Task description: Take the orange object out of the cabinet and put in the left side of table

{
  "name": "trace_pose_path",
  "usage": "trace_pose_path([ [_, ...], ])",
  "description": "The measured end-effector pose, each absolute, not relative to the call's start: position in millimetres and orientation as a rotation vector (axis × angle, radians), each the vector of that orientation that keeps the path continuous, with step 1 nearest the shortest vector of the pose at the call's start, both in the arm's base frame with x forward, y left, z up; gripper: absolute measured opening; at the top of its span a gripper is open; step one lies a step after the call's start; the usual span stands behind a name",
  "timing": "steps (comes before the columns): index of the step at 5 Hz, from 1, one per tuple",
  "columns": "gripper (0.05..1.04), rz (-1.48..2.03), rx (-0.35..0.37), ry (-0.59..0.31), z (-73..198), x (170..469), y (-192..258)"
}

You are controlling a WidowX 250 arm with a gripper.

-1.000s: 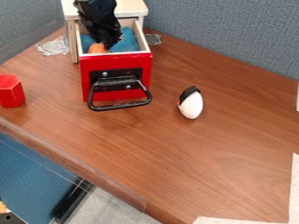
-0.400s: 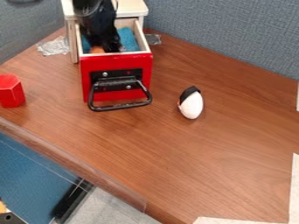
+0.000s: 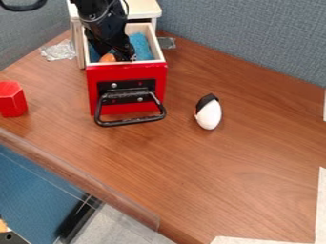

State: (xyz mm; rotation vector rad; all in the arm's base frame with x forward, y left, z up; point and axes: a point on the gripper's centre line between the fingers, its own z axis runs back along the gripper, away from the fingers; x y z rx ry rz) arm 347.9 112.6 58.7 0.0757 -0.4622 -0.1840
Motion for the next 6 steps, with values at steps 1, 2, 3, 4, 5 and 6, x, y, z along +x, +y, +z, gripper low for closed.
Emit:
trace_pose_path([
  [1, 0.671, -0.174, 0.051, -0.473, 56.8, 347.7, 110.4],
  [2, 0.534, -0.176, 0.05, -0.477, 58.0, 346.9, 110.1],
  [3, 0.534, -0.202, 0.025, -0.468, 61.0, 341.0, 108.5],
  [4, 0.533, -0.207, -0.019, -0.492, 84.0, 337.9, 111.1],
  [5, 0.533, -0.192, -0.046, -0.556, 116.4, 338.9, 113.0],
  [6, 0.533, -0.187, -0.079, -0.599, 138.8, 336.4, 111.7],
])
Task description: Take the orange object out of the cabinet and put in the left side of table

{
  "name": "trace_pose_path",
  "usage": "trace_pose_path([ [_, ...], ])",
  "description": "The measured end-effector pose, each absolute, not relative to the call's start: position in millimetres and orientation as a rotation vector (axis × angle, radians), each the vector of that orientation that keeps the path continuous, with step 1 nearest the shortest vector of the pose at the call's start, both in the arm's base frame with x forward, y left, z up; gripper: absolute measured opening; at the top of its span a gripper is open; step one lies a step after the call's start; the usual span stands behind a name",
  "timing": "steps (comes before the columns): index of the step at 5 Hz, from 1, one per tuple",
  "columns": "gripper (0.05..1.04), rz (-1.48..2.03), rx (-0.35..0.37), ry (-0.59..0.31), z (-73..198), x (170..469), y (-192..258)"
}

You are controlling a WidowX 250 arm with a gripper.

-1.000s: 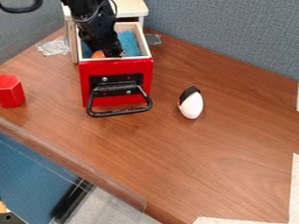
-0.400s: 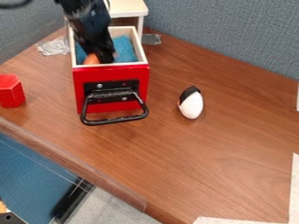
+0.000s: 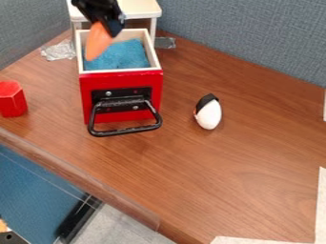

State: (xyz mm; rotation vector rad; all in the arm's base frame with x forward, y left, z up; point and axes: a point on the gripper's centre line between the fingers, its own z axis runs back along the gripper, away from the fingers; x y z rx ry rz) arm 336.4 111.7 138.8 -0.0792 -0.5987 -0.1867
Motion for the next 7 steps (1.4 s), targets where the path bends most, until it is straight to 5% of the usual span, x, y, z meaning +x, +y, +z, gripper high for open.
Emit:
trace_pose_path([
  [3, 0.533, -0.106, -0.013, -0.641, 148.1, 304.8, 157.6],
  [7, 0.533, 0.019, 0.091, -0.576, 74.6, 293.6, 264.0],
])
